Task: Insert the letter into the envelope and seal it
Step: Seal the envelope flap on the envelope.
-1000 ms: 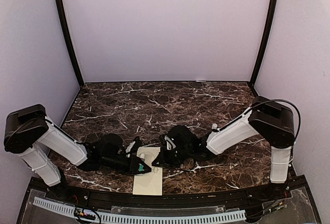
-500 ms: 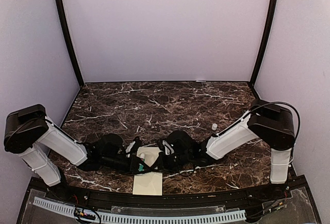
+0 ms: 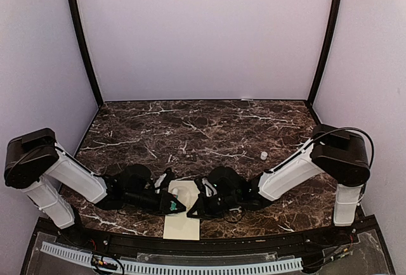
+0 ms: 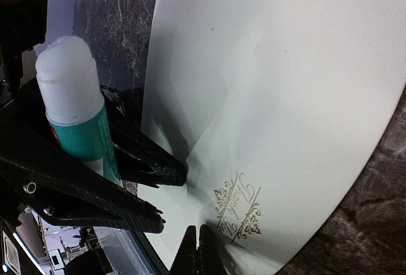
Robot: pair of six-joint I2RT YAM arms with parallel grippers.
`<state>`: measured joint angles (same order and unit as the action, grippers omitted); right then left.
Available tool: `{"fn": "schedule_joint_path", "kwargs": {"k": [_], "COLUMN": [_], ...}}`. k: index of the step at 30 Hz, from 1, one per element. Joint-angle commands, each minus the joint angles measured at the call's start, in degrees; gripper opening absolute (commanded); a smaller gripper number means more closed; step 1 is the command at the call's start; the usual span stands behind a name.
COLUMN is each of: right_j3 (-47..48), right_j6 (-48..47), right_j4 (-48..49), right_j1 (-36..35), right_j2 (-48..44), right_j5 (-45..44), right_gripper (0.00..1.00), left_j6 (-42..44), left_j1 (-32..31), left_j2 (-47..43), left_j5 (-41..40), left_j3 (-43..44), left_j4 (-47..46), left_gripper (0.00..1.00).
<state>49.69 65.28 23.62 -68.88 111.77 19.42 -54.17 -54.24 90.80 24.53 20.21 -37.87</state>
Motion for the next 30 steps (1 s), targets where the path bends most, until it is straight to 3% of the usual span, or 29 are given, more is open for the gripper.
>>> {"fn": "schedule_joint_path", "kwargs": {"k": [1, 30], "right_j3": [-0.82, 4.76], "right_j6": [0.20, -3.48], "right_j4": [-5.09, -6.30], "right_j1": [-0.52, 6.30], "right_j2": [1.02, 3.16], "right_j5": [-1.67, -2.48], "right_gripper": [0.00, 0.00], "left_j6": [1.18, 2.03], "left_j1": [-0.19, -0.25], "left_j2": [-0.38, 0.08], "left_j5": [-1.23, -0.53], "left_j3": [-1.05, -0.98], "left_j4": [5.77, 5.82], "left_gripper": [0.00, 0.00]}}
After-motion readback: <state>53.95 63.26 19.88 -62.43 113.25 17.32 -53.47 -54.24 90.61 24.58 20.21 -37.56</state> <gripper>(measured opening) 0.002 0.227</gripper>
